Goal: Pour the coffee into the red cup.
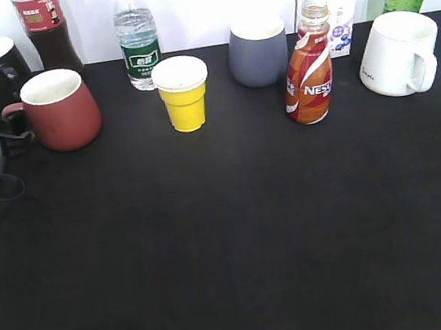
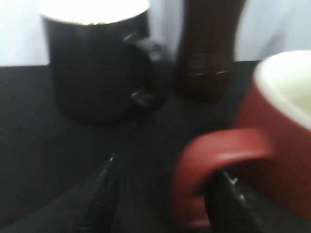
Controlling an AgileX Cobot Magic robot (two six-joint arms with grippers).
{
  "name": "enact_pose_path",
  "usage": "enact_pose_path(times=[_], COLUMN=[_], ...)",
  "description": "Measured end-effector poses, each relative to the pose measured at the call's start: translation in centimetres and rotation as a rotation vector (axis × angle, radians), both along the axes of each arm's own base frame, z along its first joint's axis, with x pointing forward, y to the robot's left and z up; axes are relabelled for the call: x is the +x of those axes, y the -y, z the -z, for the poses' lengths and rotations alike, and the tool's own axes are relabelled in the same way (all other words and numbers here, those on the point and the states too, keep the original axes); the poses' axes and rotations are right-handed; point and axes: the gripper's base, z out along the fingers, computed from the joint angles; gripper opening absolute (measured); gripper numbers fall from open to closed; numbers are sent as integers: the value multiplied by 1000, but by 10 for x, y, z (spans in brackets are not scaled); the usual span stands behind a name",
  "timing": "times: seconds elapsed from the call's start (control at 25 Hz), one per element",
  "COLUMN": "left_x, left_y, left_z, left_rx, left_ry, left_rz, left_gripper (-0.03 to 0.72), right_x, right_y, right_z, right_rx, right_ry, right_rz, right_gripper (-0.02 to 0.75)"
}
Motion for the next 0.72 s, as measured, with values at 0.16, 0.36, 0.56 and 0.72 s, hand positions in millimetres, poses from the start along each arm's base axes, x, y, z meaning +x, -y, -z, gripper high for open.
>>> enact_pose_path(times=[0.16,0.36,0.56,0.72], left_x=[15,32,32,28], left_y=[0,3,9,10], left_z=[0,4,4,4], left_rx=[8,23,81,85], left_ry=[17,30,39,42], left_rz=[10,39,138,151], left_gripper=[417,313,47,47], right_x=[0,0,0,0], right_y=[0,0,0,0], right_z=[0,0,0,0], right_rx=[0,0,0,0], right_ry=[0,0,0,0], right_rz=[0,0,0,0], right_gripper=[538,538,538,538])
